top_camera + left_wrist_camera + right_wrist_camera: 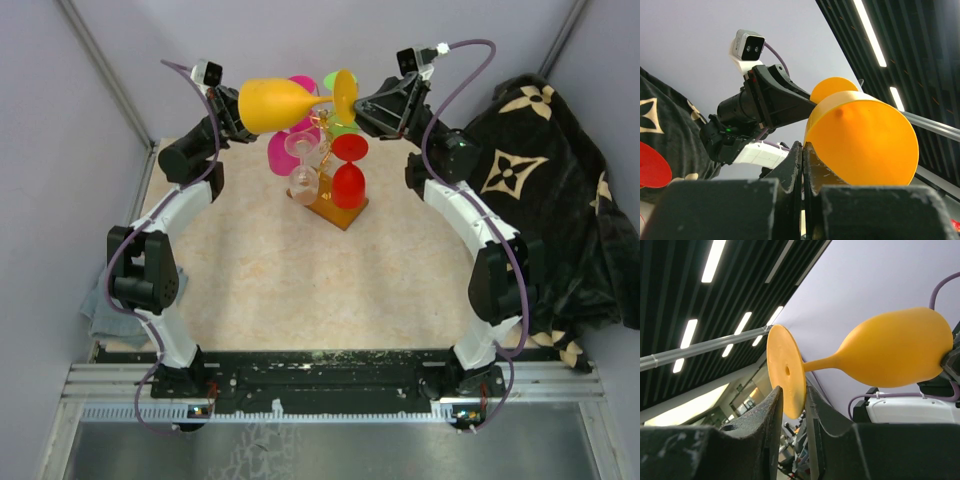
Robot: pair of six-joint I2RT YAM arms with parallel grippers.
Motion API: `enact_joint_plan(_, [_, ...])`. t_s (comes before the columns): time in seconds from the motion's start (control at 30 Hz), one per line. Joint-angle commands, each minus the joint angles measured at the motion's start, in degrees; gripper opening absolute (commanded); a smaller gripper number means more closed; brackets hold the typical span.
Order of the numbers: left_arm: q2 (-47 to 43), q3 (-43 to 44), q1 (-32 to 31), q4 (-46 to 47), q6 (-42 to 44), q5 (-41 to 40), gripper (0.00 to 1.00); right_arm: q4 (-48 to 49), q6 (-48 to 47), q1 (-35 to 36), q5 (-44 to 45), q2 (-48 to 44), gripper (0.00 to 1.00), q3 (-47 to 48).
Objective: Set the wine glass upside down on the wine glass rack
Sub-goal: Turn the wine glass upside down at the wine rack.
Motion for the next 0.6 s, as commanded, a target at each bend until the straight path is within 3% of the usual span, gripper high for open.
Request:
enact_joint_plan(0.0, [-0.65,-0.27,-0.12,2.24,-0.7,-0.13,0.0,7.18,1.33,0.68,0.79,-2.34,0.23,2.57])
enact_joint_plan(0.13, [-0.63,-0.08,-0.21,1.99,-0.53,0.16,0.0,7.07,1.45,0.72,0.94,-2.18,0.0,2.47])
enact_joint_plan(0.27, [-0.63,0.41,-0.13,1.62,-0.52,0.82,0.02,7.29,1.63,0.73,1.38,-2.31,0.0,2.69])
enact_joint_plan(0.47, [-0.45,0.98,0.54,2.25,-0.62,1.96,0.27,7.61,1.7,0.6,1.79,-1.78,0.0,3.98])
enact_joint_plan(0.57, [-0.51,0.41,1.82,3.5,-1.42,1.56,0.34,7.42,1.44,-0.02,2.01,-1.67,0.0,4.87])
